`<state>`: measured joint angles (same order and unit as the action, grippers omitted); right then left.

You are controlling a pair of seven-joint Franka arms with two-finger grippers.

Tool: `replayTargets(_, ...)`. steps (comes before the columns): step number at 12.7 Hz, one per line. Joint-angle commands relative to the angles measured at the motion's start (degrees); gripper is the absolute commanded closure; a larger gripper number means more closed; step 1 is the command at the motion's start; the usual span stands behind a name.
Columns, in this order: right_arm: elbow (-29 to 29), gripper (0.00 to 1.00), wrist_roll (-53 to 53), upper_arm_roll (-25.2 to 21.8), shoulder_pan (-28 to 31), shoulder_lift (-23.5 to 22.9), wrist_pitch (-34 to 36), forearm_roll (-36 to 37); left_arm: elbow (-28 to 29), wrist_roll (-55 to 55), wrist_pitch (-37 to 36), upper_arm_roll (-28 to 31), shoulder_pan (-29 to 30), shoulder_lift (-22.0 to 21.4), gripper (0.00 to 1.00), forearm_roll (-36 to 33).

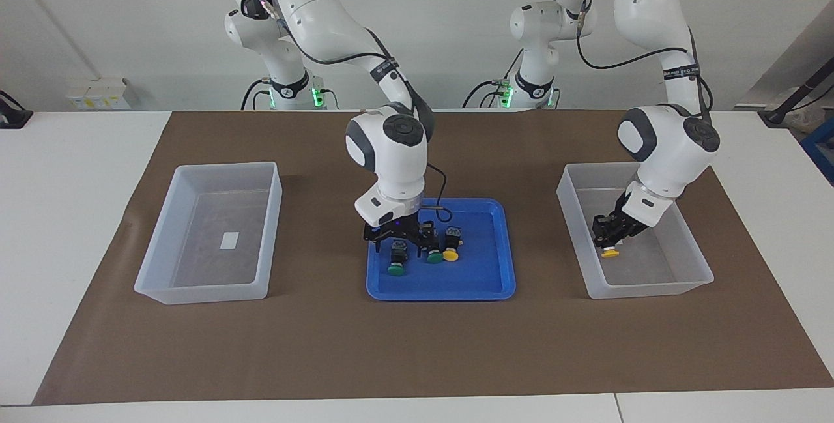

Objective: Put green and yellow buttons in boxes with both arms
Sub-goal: 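Grasp a green button with the right gripper while the left gripper withdraws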

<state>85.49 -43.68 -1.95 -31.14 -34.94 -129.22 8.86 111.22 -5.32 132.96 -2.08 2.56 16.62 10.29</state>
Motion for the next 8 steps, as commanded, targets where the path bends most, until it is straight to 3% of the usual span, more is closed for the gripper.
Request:
replayTargets(1, 0.01, 0.00, -2.71, 0.11, 0.28, -1.01, -0.94, 1.51, -5.04, -1.01, -6.90, 0.59, 0.16, -0.27, 0.41, 0.61)
replayTargets(4, 2.48, 0.04, -2.90, 0.11, 0.11, -0.22, -0.94, 1.51, -10.74, -0.75, -13.75, 0.59, -0.01, -0.27, 0.40, 0.34)
replayTargets(7, 5.20, 0.34, -2.99, 0.11, -0.06, 0.57, -3.31, 1.60, -19.36, 1.52, -22.38, 0.50, -1.41, 1.04, 0.40, 0.96)
replayTargets(8, 5.21, 0.52, -2.99, 0.11, -0.15, 0.66, -3.23, 1.60, -19.90, 5.19, -22.31, 0.41, -3.33, 1.05, 0.40, 0.96)
